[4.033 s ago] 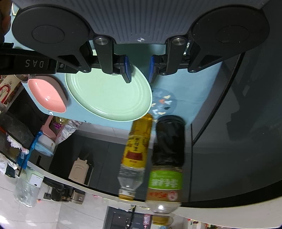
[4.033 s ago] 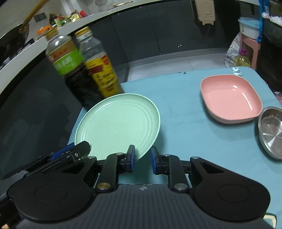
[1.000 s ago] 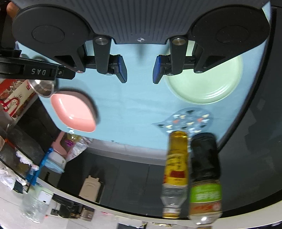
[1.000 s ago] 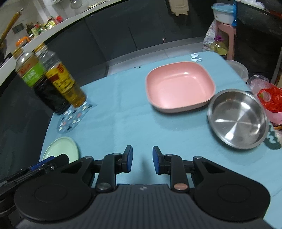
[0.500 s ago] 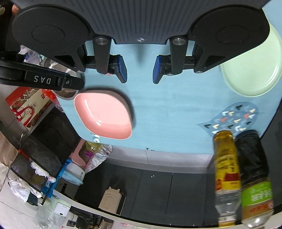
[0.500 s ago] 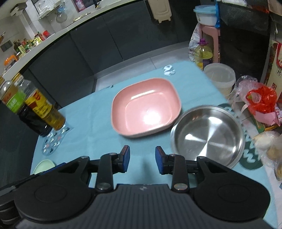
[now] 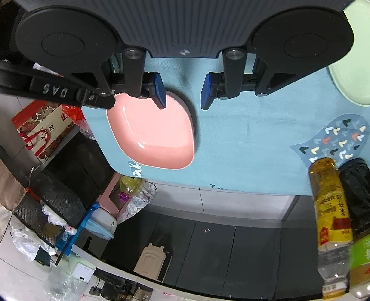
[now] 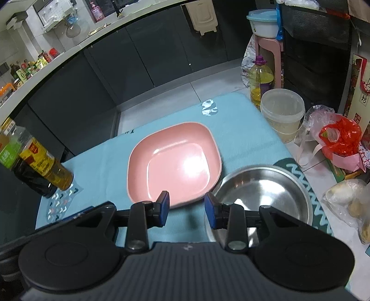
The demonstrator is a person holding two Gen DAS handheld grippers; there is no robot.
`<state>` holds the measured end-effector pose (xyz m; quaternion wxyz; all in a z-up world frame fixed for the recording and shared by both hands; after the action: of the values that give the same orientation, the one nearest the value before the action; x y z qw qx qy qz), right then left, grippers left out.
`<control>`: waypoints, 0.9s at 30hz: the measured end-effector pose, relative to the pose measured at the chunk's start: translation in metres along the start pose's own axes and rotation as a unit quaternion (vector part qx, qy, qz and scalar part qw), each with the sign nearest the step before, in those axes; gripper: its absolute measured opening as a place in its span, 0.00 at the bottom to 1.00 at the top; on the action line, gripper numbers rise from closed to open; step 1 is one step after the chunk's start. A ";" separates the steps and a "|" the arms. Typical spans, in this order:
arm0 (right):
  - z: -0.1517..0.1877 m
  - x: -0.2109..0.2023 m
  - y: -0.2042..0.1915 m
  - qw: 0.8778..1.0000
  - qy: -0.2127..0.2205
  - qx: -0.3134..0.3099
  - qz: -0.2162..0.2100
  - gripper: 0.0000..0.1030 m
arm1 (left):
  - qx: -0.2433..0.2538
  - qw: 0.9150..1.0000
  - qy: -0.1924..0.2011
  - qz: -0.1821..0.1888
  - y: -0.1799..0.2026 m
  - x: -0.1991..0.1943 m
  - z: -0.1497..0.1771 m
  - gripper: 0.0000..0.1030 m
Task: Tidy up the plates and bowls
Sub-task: 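Move both grippers to the pink square dish's rim, then close both grippers on the pink dish's rim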
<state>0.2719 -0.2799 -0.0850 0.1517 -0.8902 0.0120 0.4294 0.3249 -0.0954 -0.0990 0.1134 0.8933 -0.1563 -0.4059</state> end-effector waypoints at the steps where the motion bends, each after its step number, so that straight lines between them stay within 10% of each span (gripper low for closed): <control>1: -0.002 0.001 0.002 1.000 0.002 0.001 0.001 0.34 | -0.002 1.000 -0.002 0.001 0.000 0.003 0.000 0.30; 27: -0.033 0.060 0.019 1.000 -0.010 0.011 0.016 0.34 | -0.009 0.999 -0.032 -0.040 -0.005 0.062 -0.008 0.30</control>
<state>0.3323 -0.3012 -0.1166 0.1546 -0.8841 0.0290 0.4401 0.3702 -0.1133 -0.1379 0.0997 0.8842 -0.1209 -0.4401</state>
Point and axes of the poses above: each gripper's, at about its wrist camera, not at the fingertips, and x roughly the way its jaws point, y to its right, z to its underside, the point moved 3 cm from there along x, roughly the way its jaws point, and after that the axes turned 4 degrees about z, right-handed, at the moved point
